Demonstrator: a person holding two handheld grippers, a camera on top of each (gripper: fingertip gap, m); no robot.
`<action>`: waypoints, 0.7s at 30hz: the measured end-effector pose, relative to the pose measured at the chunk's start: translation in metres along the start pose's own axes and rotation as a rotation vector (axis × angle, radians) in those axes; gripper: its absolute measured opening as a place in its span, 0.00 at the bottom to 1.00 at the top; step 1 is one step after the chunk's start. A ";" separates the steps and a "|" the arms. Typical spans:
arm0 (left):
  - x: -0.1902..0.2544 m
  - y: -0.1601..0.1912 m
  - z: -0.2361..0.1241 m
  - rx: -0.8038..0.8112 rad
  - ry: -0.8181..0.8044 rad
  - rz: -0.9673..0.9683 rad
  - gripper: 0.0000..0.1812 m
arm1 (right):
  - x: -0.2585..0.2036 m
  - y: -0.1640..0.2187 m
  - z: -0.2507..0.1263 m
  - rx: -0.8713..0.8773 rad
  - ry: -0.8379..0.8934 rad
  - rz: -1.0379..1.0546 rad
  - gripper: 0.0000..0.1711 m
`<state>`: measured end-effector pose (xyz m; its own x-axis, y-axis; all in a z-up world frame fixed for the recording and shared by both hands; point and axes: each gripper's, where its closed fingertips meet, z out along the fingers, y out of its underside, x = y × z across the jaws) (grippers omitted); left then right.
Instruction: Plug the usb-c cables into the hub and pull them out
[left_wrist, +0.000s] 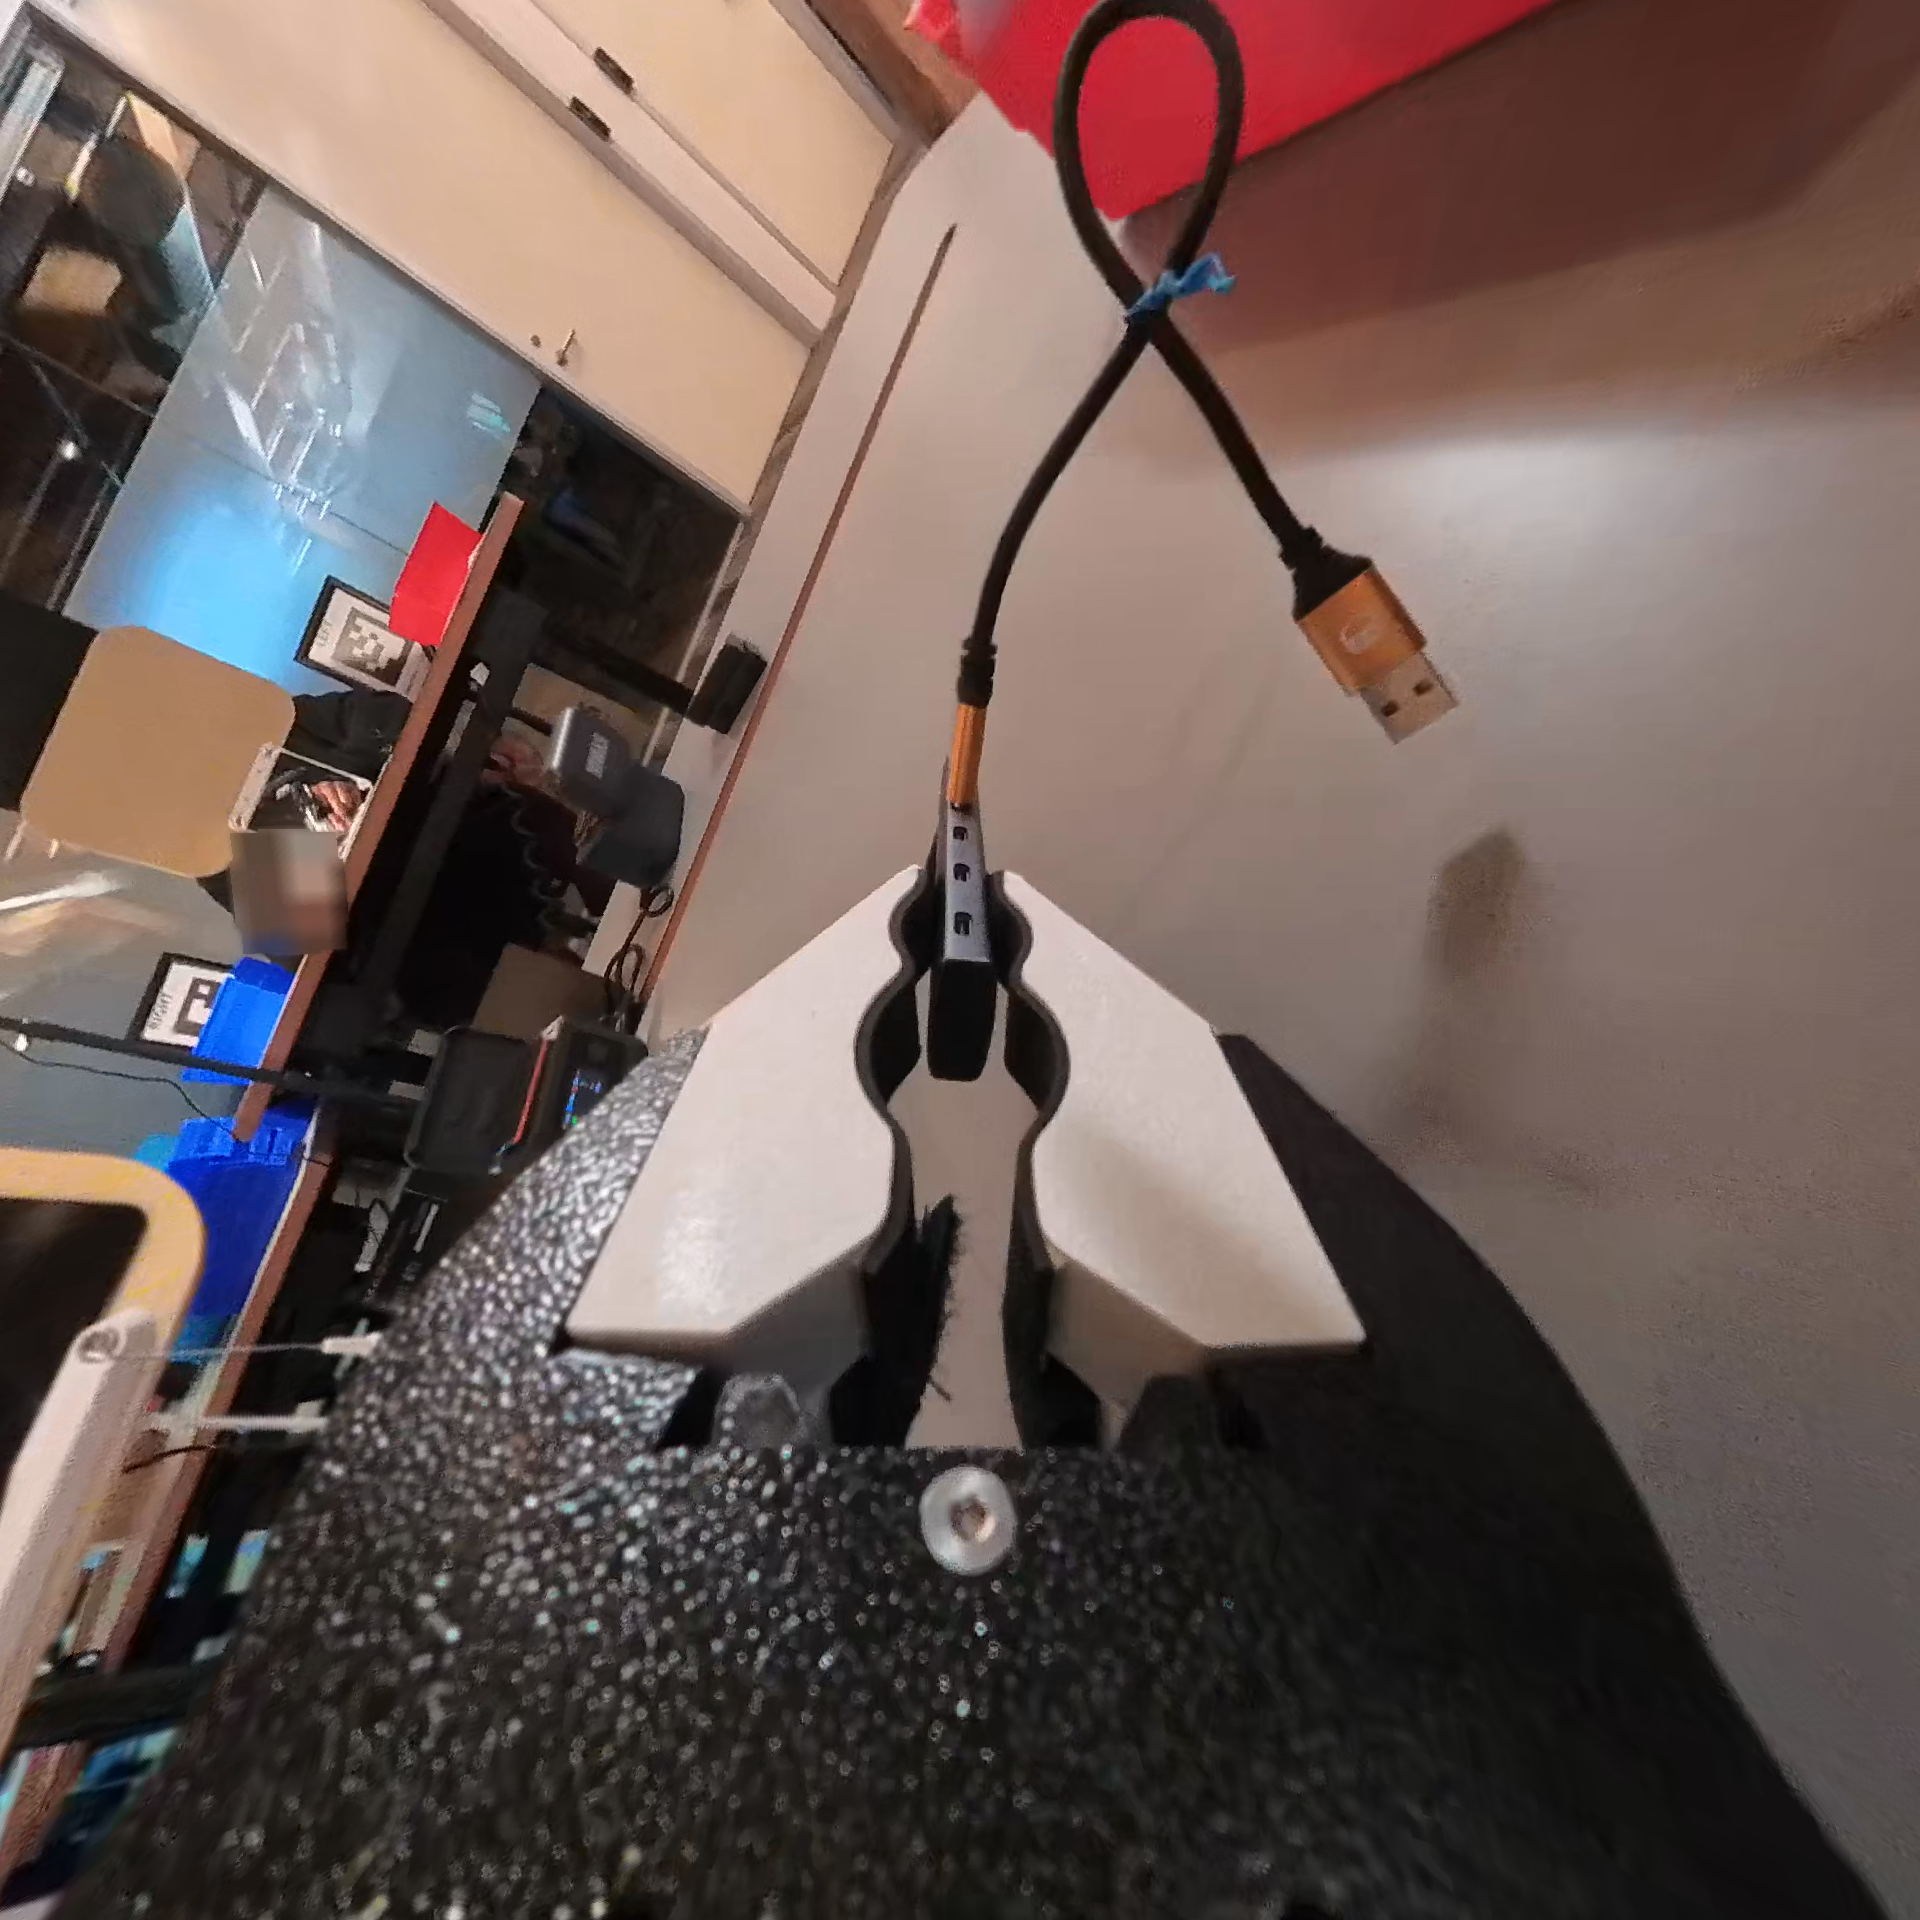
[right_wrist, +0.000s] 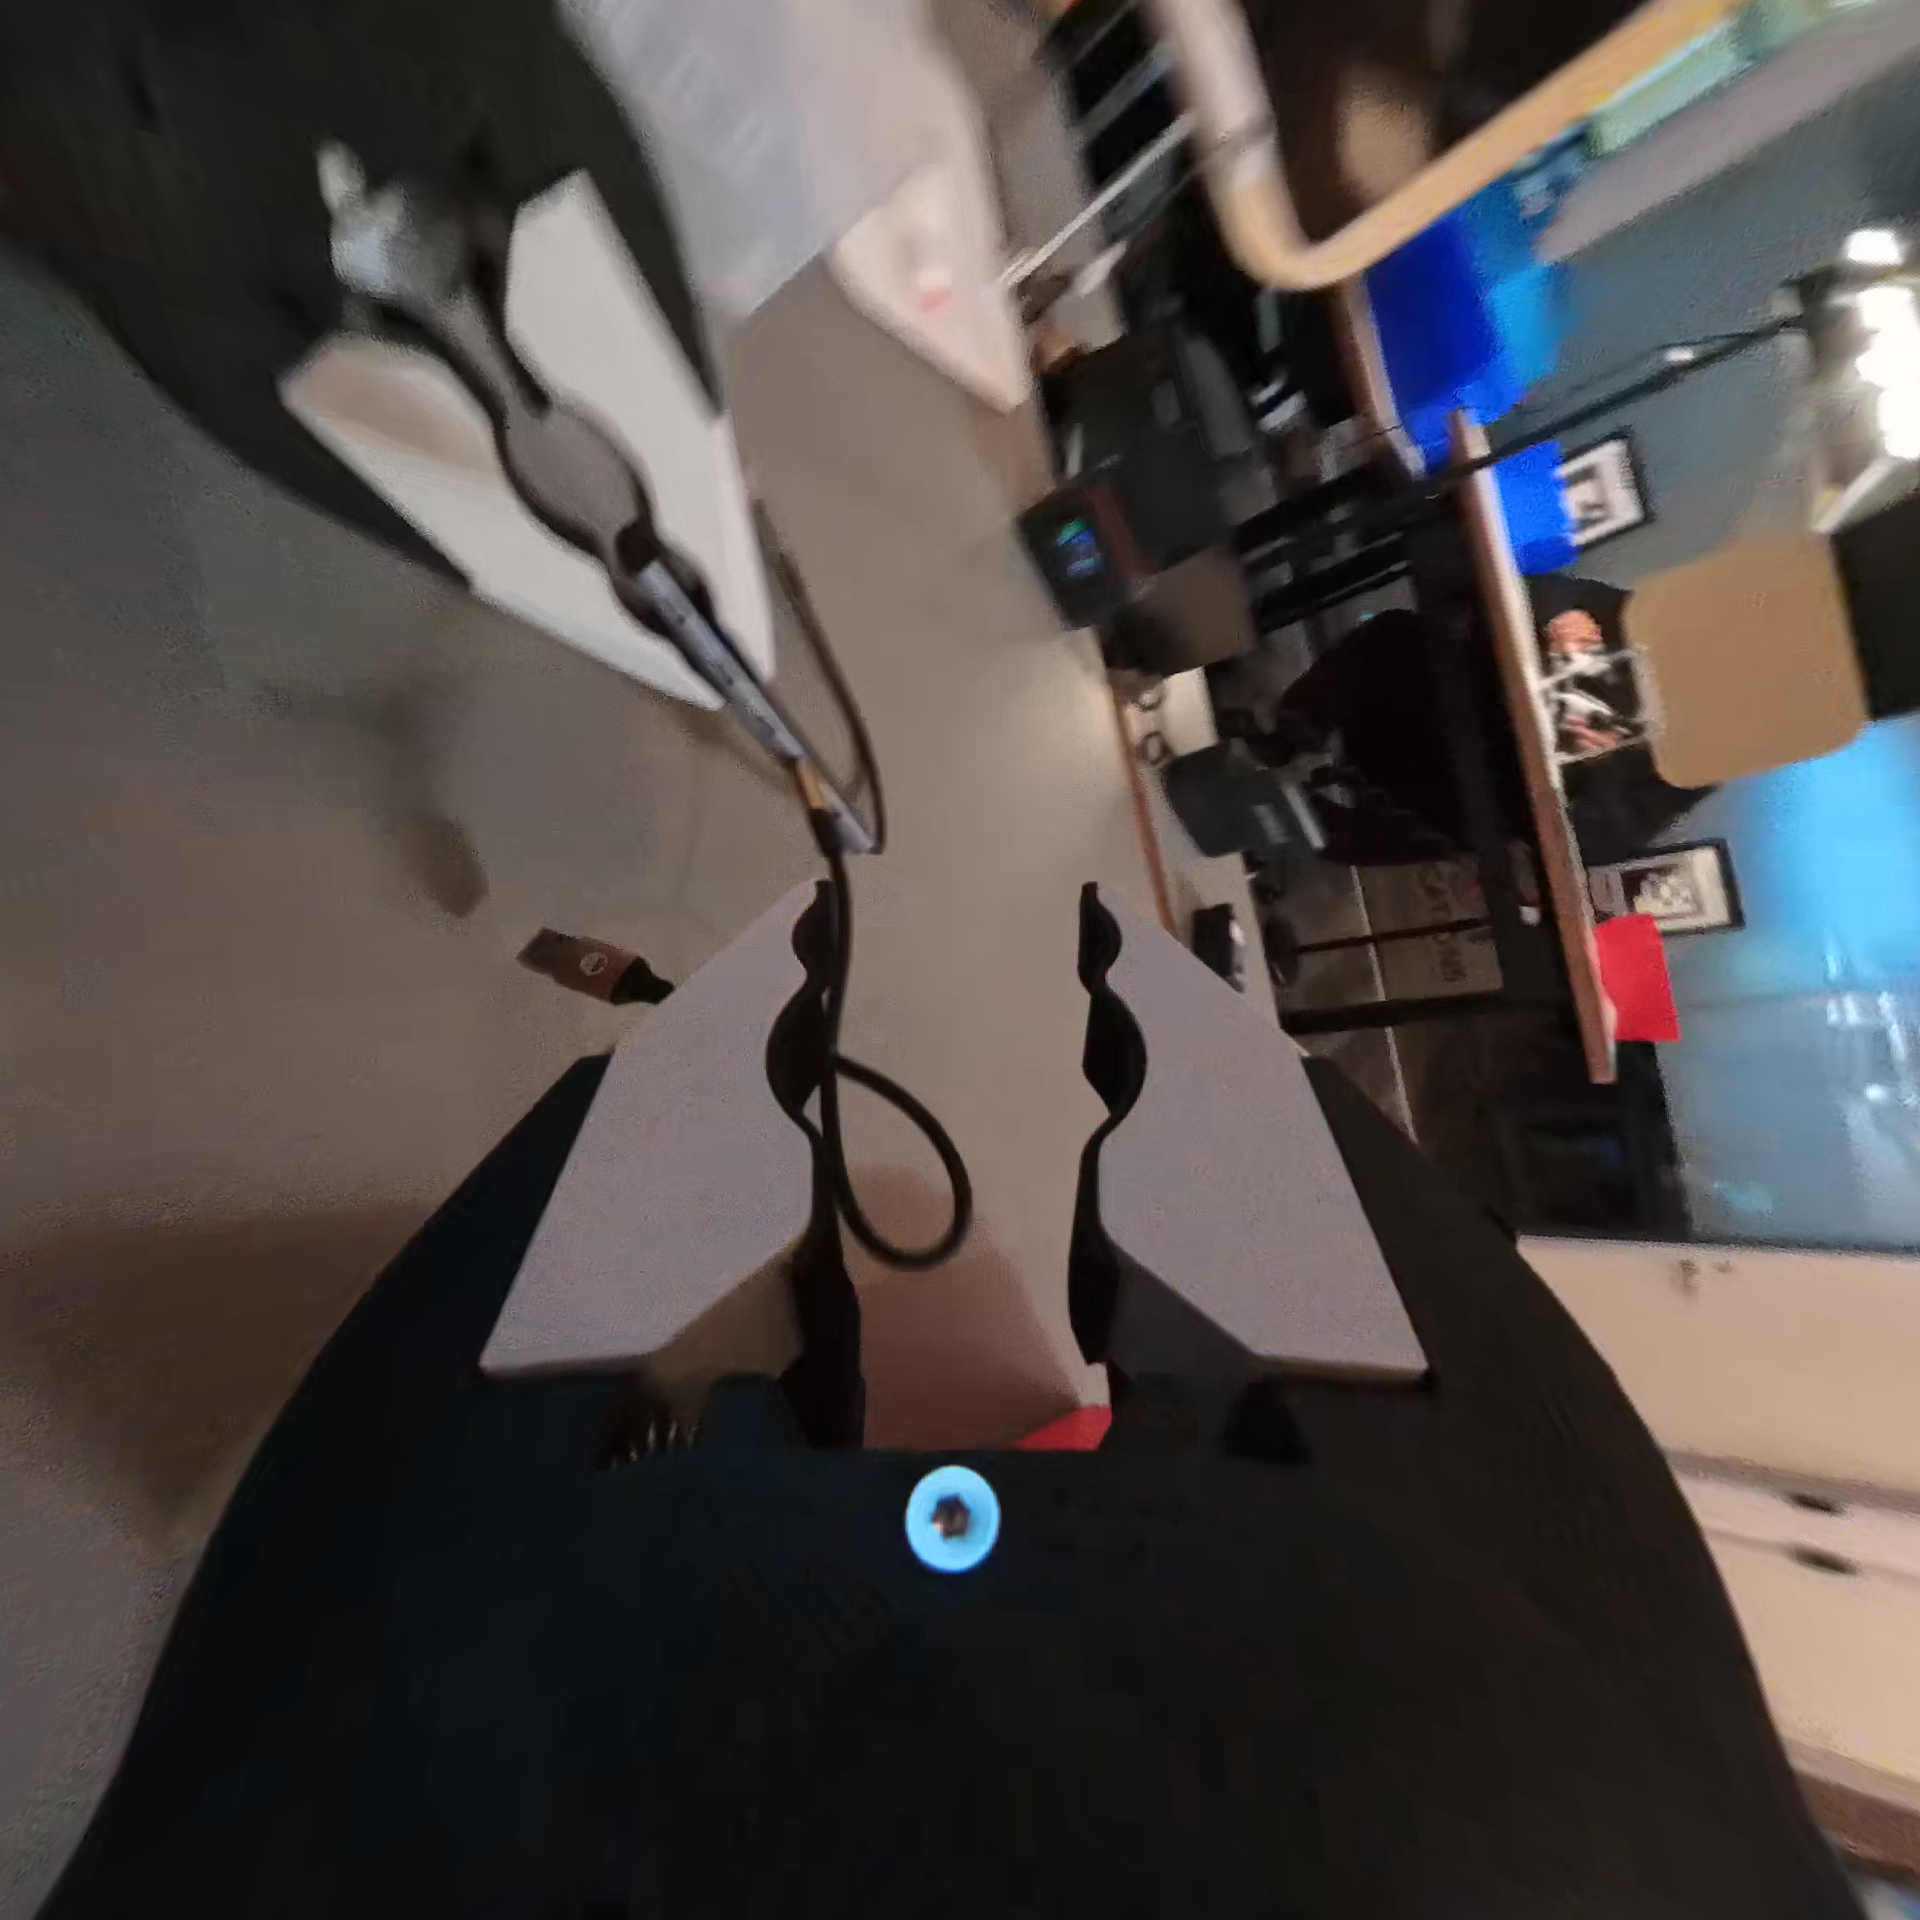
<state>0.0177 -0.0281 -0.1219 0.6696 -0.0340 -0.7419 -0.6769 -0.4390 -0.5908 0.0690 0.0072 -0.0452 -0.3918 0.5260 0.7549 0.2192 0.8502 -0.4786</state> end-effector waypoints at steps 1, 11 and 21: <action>0.003 -0.001 0.001 -0.001 0.005 0.017 0.04 | -0.013 0.008 0.021 -0.049 -0.027 -0.072 0.26; 0.014 -0.008 0.000 0.057 0.074 0.022 0.04 | -0.054 0.034 0.089 -0.141 -0.070 -0.310 0.03; 0.025 -0.032 -0.012 0.291 0.278 -0.115 0.05 | -0.071 0.000 0.049 0.162 -0.337 -0.100 0.03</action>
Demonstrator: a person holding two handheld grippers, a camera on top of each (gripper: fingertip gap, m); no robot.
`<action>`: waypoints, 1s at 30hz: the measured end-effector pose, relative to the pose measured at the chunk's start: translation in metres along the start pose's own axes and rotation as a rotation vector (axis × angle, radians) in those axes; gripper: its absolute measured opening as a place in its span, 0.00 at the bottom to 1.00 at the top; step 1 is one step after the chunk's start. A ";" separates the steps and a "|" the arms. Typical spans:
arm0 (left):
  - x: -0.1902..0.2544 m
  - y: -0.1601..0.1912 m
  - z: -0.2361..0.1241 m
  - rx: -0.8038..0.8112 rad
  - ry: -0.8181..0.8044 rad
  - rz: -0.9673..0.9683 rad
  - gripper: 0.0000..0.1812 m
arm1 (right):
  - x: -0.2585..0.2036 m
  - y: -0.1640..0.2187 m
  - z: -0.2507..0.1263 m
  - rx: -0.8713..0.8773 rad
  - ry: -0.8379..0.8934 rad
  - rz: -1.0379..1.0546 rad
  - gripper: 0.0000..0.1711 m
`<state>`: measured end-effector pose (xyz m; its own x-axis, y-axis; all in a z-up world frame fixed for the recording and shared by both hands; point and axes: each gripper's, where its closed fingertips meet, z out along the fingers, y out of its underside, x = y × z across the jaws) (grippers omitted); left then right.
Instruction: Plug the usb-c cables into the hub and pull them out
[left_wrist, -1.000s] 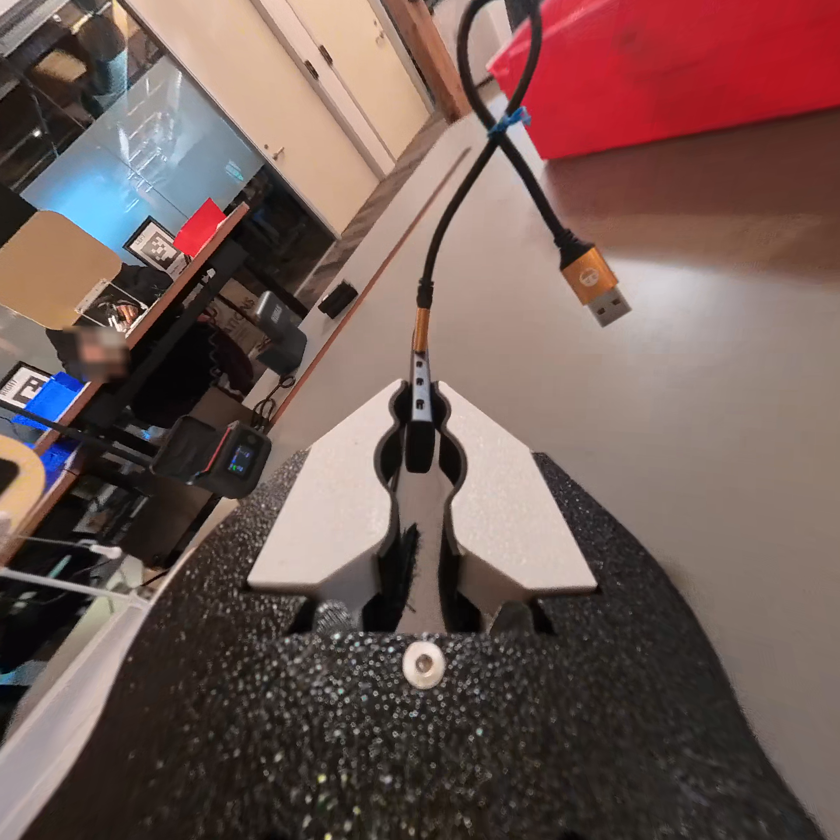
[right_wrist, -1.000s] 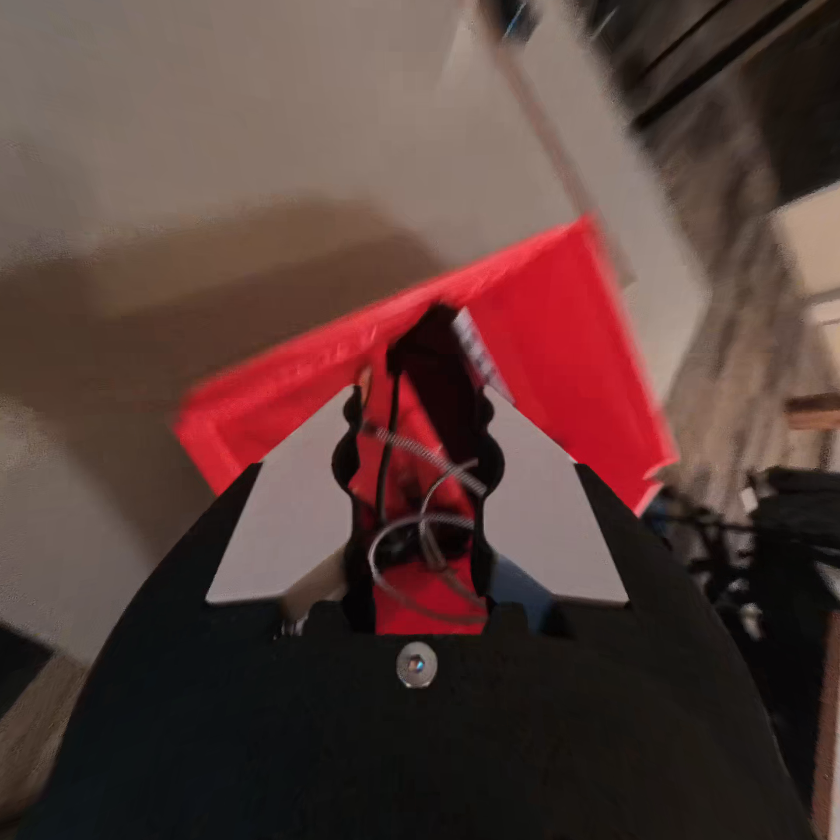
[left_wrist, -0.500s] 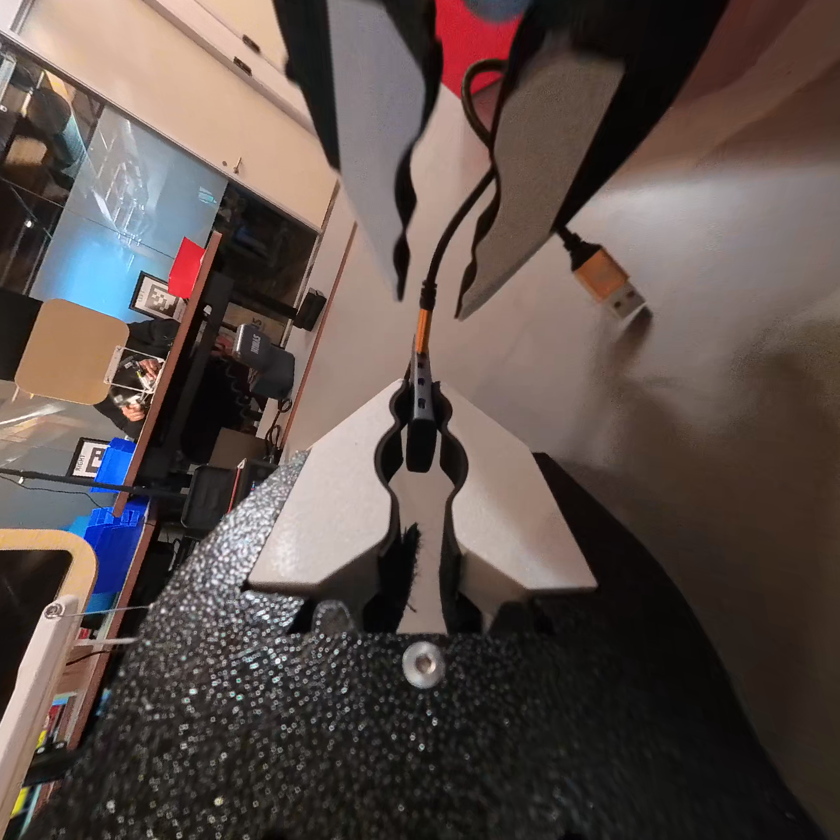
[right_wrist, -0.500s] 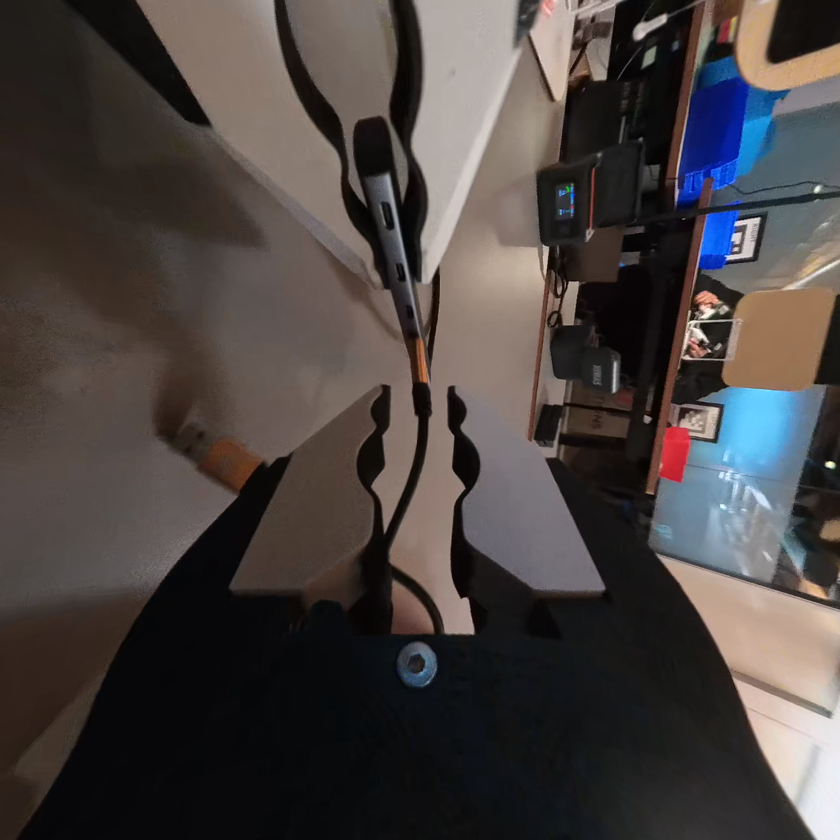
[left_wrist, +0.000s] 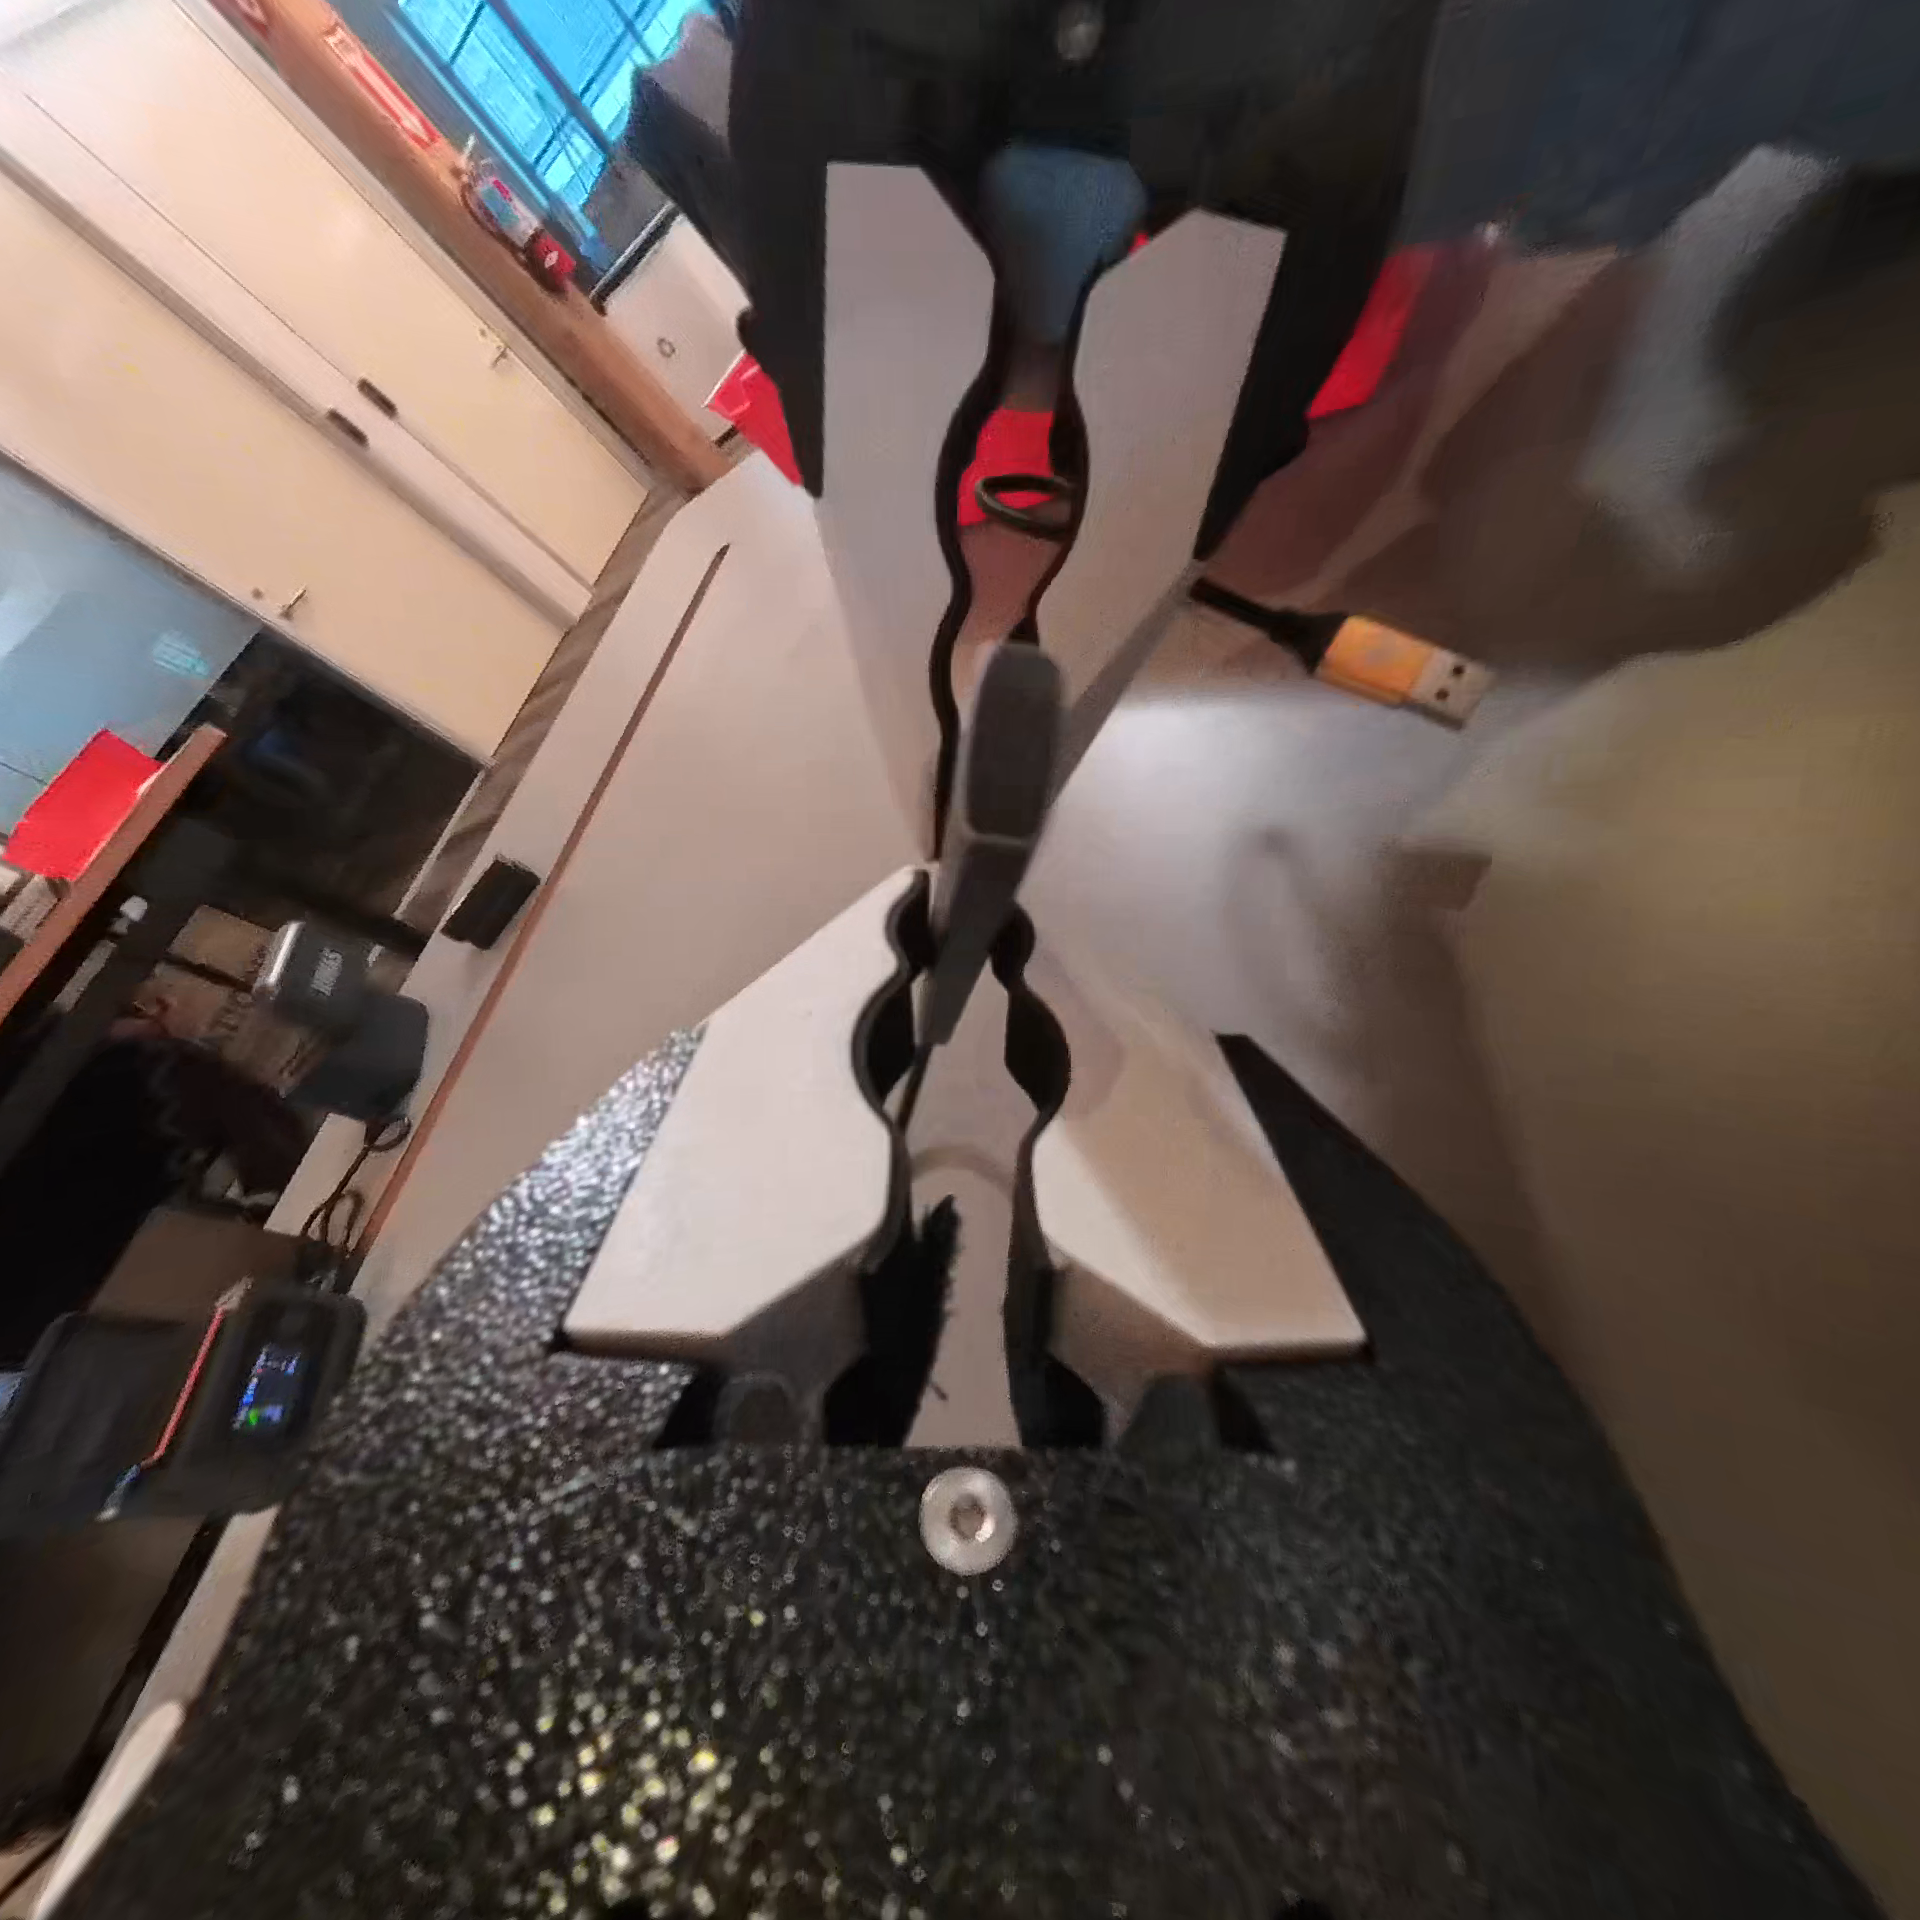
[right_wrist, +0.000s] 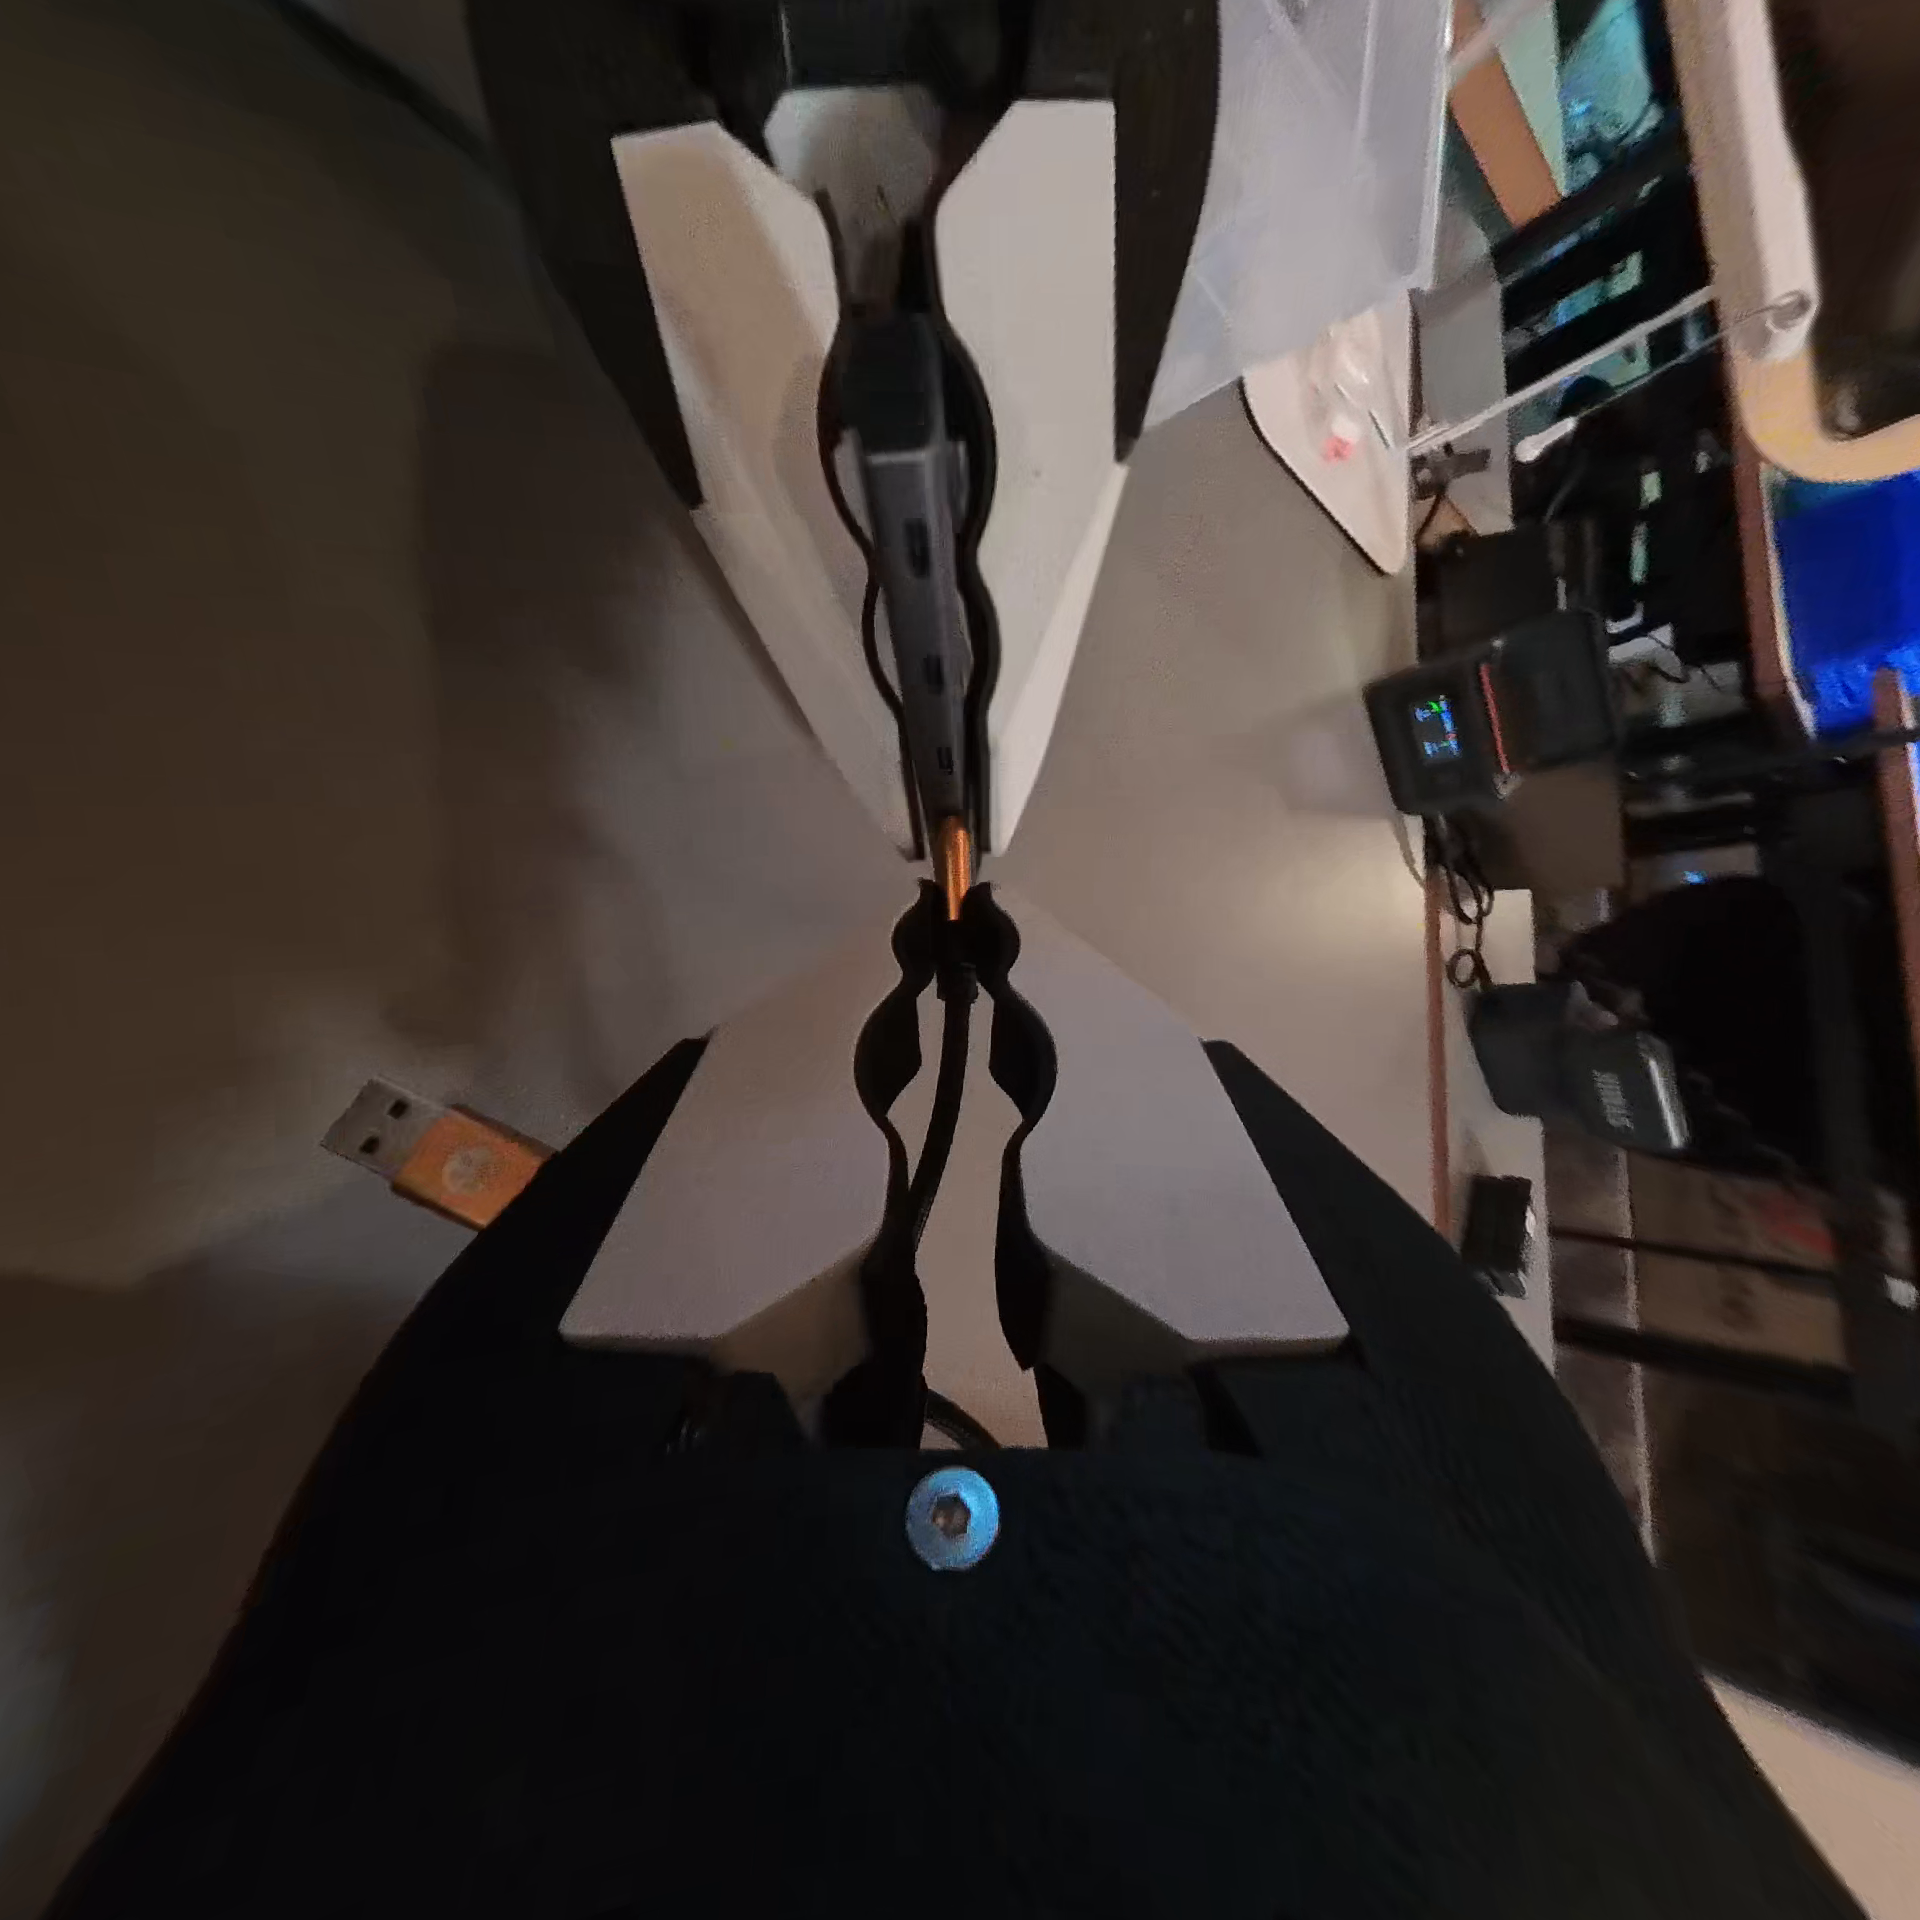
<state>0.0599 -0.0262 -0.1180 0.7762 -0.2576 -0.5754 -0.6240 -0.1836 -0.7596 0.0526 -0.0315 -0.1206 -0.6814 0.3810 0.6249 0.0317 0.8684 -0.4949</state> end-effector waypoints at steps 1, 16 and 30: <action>0.002 0.000 0.000 -0.011 0.015 0.024 0.04 | -0.003 0.000 -0.002 -0.002 -0.020 -0.004 0.03; -0.046 -0.023 -0.037 0.044 -0.199 -0.122 0.04 | 0.101 0.095 -0.229 -0.271 0.567 0.226 0.03; -0.016 -0.029 -0.008 0.076 -0.077 -0.207 0.04 | 0.047 0.130 -0.205 -0.317 0.347 0.563 0.30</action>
